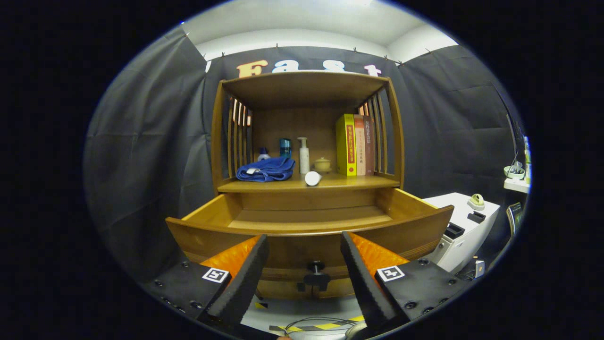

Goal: Pull open the drawer, take out the items inside it, and place them on the countertop above the cabinet.

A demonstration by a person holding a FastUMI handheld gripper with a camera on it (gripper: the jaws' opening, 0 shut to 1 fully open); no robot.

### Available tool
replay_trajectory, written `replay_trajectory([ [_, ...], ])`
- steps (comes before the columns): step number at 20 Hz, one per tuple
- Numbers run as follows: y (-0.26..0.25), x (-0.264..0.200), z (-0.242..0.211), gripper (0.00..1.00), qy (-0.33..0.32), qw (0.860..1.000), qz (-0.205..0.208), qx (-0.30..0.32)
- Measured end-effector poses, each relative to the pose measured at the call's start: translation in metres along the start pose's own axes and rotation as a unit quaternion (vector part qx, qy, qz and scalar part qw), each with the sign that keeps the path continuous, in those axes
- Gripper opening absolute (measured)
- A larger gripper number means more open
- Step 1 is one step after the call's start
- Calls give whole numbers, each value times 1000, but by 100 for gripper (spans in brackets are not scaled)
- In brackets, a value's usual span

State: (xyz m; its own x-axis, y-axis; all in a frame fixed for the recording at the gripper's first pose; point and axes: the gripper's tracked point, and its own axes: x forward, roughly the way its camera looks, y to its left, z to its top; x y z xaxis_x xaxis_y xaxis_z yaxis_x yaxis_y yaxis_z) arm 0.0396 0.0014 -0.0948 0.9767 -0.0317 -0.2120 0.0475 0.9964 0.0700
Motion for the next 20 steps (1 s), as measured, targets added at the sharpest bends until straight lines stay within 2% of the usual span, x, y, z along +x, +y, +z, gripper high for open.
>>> replay_trajectory([
  [6, 3, 33, -25, 99, 30, 999, 12, 2],
  [10, -3, 38, -29, 98, 32, 999, 3, 10],
  [16, -2, 74, -24, 98, 42, 999, -4, -3],
  [20, -7, 108, -12, 98, 19, 1000, 3, 18],
])
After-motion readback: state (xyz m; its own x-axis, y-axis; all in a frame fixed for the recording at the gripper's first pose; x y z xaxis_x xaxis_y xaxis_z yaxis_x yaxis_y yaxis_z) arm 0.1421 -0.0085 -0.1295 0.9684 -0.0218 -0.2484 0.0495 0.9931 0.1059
